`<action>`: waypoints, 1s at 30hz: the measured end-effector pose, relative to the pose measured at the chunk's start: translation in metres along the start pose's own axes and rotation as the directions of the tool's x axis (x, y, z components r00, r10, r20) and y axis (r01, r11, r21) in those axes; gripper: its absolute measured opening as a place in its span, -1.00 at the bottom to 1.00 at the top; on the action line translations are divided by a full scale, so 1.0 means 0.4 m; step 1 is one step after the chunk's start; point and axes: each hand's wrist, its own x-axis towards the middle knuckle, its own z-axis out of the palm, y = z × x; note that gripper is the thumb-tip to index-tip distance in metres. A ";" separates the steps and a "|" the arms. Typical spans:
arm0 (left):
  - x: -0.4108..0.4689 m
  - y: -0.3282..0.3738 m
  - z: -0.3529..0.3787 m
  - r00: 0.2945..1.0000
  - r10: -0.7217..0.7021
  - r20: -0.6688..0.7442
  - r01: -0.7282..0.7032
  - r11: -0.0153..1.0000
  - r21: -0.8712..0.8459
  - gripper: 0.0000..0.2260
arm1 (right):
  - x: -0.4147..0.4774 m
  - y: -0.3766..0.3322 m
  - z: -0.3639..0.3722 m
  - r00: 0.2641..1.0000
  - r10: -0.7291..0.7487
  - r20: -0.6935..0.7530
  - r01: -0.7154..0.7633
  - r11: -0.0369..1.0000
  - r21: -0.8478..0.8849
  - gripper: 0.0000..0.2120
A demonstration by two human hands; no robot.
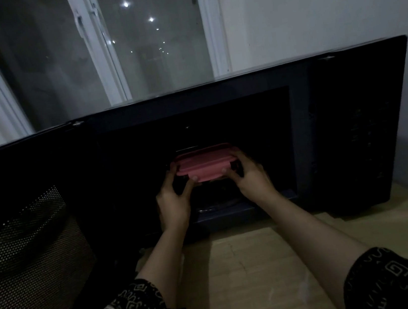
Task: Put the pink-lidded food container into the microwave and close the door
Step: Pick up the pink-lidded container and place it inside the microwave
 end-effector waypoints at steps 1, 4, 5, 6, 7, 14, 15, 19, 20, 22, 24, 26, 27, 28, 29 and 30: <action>-0.001 -0.001 0.000 1.000 0.001 0.002 -0.001 1.000 0.007 -0.46 | -0.001 -0.001 -0.001 1.000 0.005 -0.001 -0.005 1.000 0.009 -0.49; -0.002 -0.001 -0.001 1.000 -0.015 0.003 0.015 0.999 0.032 -0.42 | -0.003 -0.001 -0.003 1.000 -0.001 -0.007 0.001 1.000 0.016 -0.51; -0.002 0.001 -0.001 1.000 -0.027 0.003 0.026 0.999 0.035 -0.41 | -0.004 -0.001 -0.005 1.000 -0.011 -0.006 0.011 1.000 0.011 -0.51; -0.002 0.002 -0.001 0.999 -0.033 0.003 0.033 0.999 0.035 -0.41 | -0.005 -0.002 -0.006 1.000 -0.015 -0.001 0.015 1.000 0.005 -0.52; -0.001 0.005 0.000 0.999 -0.035 0.001 0.035 0.999 0.035 -0.41 | -0.006 -0.004 -0.010 1.000 -0.013 0.005 0.013 1.000 -0.002 -0.53; 0.004 -0.003 0.004 0.999 -0.032 0.013 0.031 0.999 0.018 -0.42 | -0.006 -0.010 -0.014 1.000 0.003 0.024 -0.003 1.000 0.003 -0.55; 0.004 -0.007 0.005 0.999 -0.030 0.012 0.030 0.999 0.019 -0.42 | -0.006 -0.008 -0.012 1.000 0.001 0.026 -0.001 1.000 0.005 -0.55; 0.009 -0.017 0.011 0.999 -0.040 0.020 0.040 0.999 0.025 -0.41 | -0.006 -0.004 -0.008 1.000 0.012 0.010 -0.012 1.000 0.009 -0.55; 0.010 -0.019 0.012 0.999 -0.039 0.020 0.038 0.999 0.025 -0.40 | -0.004 -0.004 -0.008 1.000 0.015 0.007 -0.015 1.000 0.007 -0.55; 0.011 -0.018 0.014 0.999 -0.035 0.016 0.034 0.999 0.035 -0.39 | -0.004 -0.004 -0.009 1.000 0.006 0.004 -0.006 1.000 -0.005 -0.55; 0.011 -0.017 0.014 0.999 -0.048 -0.001 0.048 0.998 0.042 -0.37 | -0.005 -0.006 -0.011 1.000 -0.011 0.003 0.011 1.000 -0.015 -0.53; 0.009 -0.015 0.009 0.997 -0.073 -0.026 0.075 0.995 0.059 -0.33 | -0.011 -0.011 -0.014 1.000 -0.021 -0.003 0.021 1.000 -0.023 -0.51; 0.005 -0.011 0.005 0.996 -0.083 -0.039 0.085 0.993 0.077 -0.31 | -0.016 -0.015 -0.016 1.000 -0.016 -0.011 0.016 1.000 -0.027 -0.50; -0.002 -0.006 0.001 0.995 -0.081 -0.055 0.085 0.992 0.093 -0.31 | -0.022 -0.020 -0.019 1.000 -0.010 -0.016 0.010 0.999 -0.030 -0.49; -0.014 0.000 -0.004 0.995 -0.069 -0.072 0.077 0.991 0.108 -0.31 | -0.029 -0.025 -0.022 1.000 -0.004 -0.021 0.003 0.999 -0.033 -0.48; -0.028 0.006 -0.008 0.995 -0.046 -0.089 0.057 0.991 0.124 -0.32 | -0.037 -0.031 -0.024 1.000 -0.003 -0.028 0.002 0.999 -0.038 -0.48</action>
